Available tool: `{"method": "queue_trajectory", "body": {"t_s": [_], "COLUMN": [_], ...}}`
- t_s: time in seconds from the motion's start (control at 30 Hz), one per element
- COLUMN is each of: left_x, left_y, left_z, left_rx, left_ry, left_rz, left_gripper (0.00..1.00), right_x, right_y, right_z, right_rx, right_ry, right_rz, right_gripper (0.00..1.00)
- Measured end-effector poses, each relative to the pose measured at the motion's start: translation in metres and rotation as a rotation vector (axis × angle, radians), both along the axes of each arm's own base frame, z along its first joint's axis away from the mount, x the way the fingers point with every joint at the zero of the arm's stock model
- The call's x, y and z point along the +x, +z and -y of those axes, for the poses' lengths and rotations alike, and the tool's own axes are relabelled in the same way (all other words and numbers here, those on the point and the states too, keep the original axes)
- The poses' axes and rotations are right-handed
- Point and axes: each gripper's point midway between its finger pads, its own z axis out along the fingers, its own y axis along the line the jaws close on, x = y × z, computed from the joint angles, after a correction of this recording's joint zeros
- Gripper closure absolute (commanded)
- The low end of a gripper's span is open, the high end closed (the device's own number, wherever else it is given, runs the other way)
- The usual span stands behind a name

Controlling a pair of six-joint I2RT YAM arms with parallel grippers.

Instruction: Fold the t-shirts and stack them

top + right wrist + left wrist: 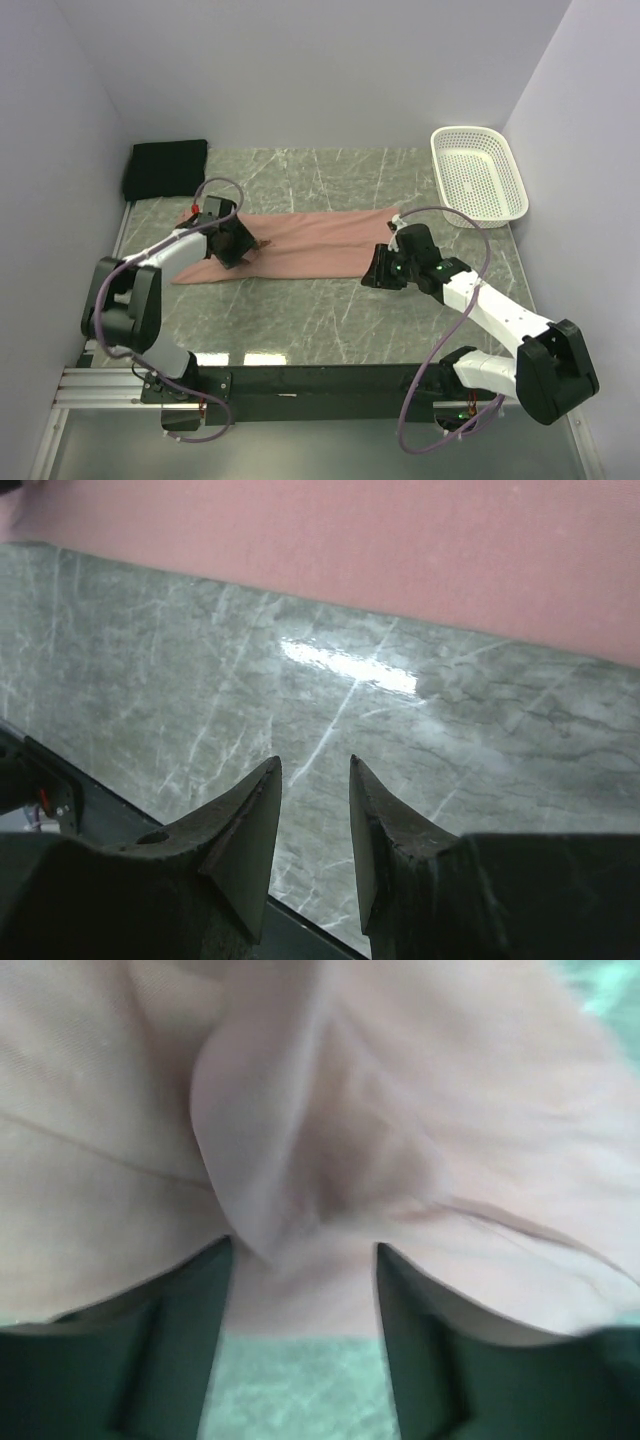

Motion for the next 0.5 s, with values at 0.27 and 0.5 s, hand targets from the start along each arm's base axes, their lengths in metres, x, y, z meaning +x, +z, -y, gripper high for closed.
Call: {"method": "queue_trajectory", "body": {"t_s": [0.27, 0.5], "left_x": [0.016, 0.030], "left_y": [0.075, 0.072], "left_z": [-0.052, -0.100], "left_rx": [0.025, 0.101], "left_ry": [0.061, 0.060], "left_rz": [0.227, 0.285], "left_gripper": [0.38, 0.41], "right_x": [0.001, 0.002], "right_y": [0.008, 0.008], "right_z": [-0.024, -0.045], "right_rx": [0.078, 0.119], "right_ry": [0.067, 0.113], "right_rz": [0.020, 0.007], "right_gripper": [0.60, 0.60]}}
